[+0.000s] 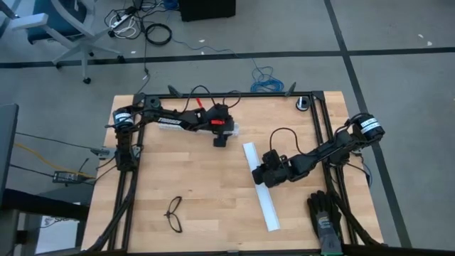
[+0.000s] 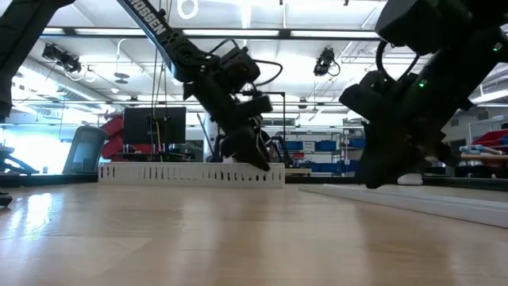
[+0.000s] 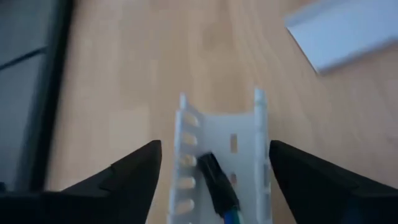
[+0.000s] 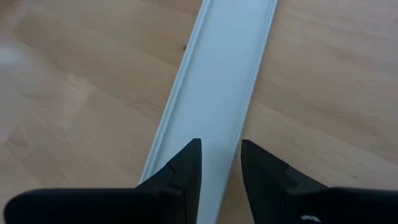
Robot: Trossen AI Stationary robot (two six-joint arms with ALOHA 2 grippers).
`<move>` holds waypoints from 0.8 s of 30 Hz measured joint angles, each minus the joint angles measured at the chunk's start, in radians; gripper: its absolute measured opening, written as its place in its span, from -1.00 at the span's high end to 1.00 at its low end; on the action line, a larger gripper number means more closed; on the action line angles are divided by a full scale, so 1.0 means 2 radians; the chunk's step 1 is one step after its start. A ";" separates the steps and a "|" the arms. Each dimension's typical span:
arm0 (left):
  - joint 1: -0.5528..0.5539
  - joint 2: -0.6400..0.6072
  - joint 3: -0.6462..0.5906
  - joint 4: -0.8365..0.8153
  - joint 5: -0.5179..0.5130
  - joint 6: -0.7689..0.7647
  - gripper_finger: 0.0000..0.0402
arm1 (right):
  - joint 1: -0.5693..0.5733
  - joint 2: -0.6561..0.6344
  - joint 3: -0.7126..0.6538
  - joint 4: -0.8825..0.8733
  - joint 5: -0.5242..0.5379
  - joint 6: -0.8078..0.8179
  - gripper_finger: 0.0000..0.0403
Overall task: Ziptie cables
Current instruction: Close the white cable duct lid
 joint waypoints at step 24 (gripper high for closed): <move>-0.071 -0.023 0.030 -0.053 0.132 -0.043 -0.57 | 0.067 0.000 0.021 -0.036 0.047 0.072 0.51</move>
